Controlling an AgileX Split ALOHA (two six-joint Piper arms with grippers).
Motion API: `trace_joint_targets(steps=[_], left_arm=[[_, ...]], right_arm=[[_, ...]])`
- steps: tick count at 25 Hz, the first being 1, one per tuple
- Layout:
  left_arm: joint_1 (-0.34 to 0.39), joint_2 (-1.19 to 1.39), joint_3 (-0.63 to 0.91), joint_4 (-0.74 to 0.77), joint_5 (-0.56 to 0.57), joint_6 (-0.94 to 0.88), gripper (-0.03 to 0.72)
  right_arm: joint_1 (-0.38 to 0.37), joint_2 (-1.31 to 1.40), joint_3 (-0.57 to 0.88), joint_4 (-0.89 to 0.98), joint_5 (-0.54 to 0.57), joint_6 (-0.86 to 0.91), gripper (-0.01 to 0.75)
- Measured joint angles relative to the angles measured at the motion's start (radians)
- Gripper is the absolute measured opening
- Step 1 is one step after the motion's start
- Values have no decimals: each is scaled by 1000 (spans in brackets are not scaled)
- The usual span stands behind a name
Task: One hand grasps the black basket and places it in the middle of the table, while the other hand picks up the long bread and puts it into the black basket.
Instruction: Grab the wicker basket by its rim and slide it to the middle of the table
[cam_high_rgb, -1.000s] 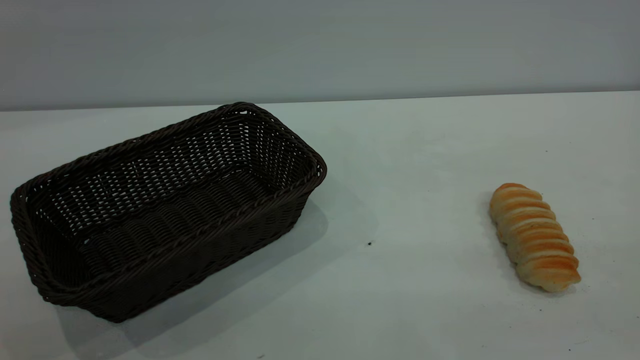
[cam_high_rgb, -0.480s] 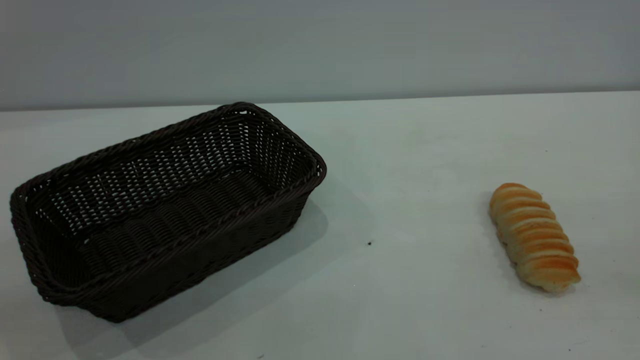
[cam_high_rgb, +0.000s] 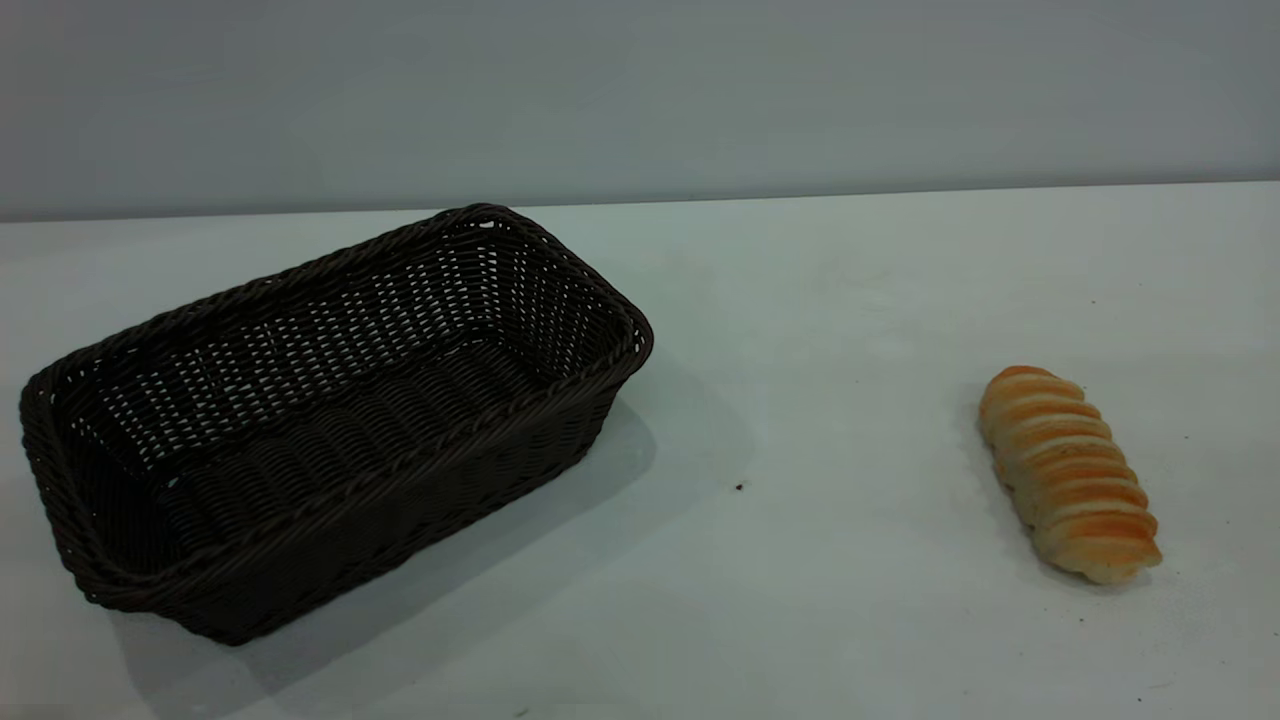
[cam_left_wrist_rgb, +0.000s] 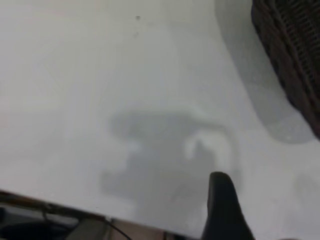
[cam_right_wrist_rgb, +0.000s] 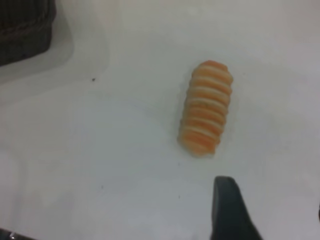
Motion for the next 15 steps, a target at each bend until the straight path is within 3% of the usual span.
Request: trace_joint_targets(steps=[7, 15], left_arm=[[0, 317, -80, -34, -123, -20, 524], [0, 610, -212, -70, -162, -21, 523]], right_arm=[[0, 3, 0, 0, -10, 0, 423], [0, 14, 0, 1, -45, 0, 423]])
